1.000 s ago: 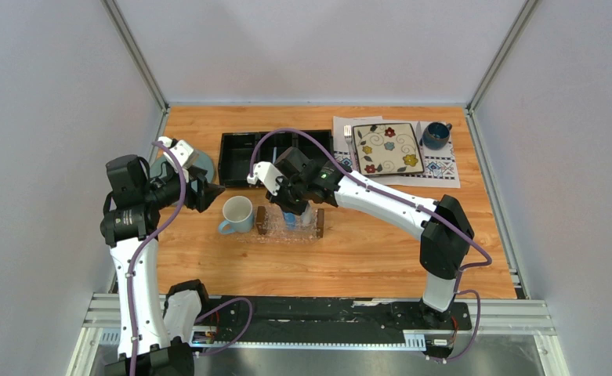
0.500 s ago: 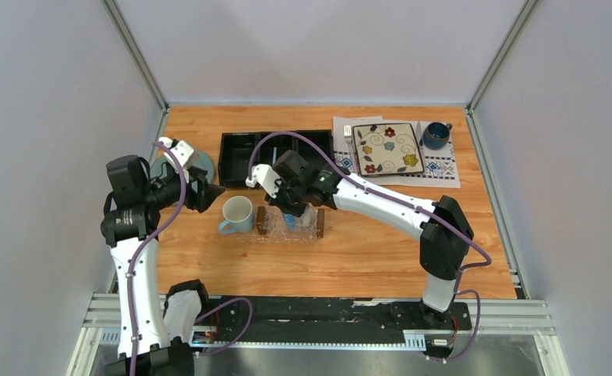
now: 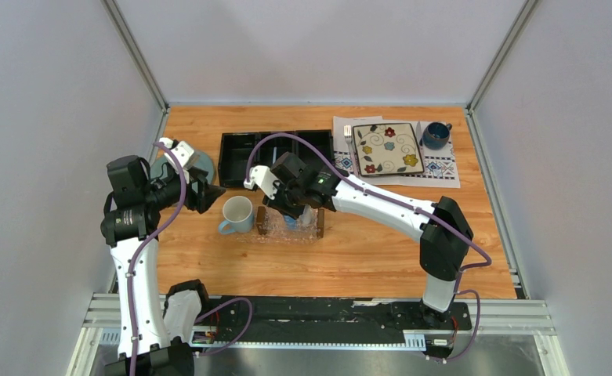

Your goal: Prepare toiletry sets of a toothbrush and toothpaste on the tray

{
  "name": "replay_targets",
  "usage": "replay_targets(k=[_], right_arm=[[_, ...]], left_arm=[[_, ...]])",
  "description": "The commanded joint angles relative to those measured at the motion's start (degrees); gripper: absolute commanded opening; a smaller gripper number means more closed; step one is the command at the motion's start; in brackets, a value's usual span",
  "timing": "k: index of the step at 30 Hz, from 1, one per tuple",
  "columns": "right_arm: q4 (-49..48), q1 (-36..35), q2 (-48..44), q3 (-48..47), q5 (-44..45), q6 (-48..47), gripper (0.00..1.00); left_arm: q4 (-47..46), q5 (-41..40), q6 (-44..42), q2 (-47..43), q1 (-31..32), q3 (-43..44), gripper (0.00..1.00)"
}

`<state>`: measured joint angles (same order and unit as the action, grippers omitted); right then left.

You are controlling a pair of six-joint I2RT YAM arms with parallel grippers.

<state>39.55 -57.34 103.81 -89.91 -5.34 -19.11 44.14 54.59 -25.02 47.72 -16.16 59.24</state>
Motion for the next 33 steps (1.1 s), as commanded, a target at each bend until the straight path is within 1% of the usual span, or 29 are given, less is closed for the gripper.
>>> replay_targets(k=[1, 10, 18, 22, 27, 33], right_arm=[[-1.5, -0.6, -3.1, -1.5, 2.1, -0.5, 0.29], [-0.3, -0.7, -3.4, -4.0, 4.3, -0.7, 0.29], [1.1, -0.7, -3.5, -6.4, 4.7, -0.7, 0.33], [2.7, -0.7, -4.1, -8.5, 5.3, -0.7, 0.38], [5.0, -0.7, -5.6, -10.8, 10.6, -0.5, 0.45], [8.0, -0.5, -8.4, -9.7, 13.9, 0.0, 0.54]], left_arm=[[-0.1, 2.1, -1.9, -0.5, -0.4, 0.6, 0.74], [0.4, 2.3, -2.3, -0.6, -0.4, 1.0, 0.74], [0.7, 2.5, -2.7, -0.7, -0.4, 1.0, 0.74], [0.9, 2.5, -2.9, -0.5, -0.4, 1.2, 0.74], [1.0, 2.6, -3.1, -0.5, -0.4, 1.4, 0.74], [1.0, 2.8, -3.3, -0.4, -0.4, 1.7, 0.74]])
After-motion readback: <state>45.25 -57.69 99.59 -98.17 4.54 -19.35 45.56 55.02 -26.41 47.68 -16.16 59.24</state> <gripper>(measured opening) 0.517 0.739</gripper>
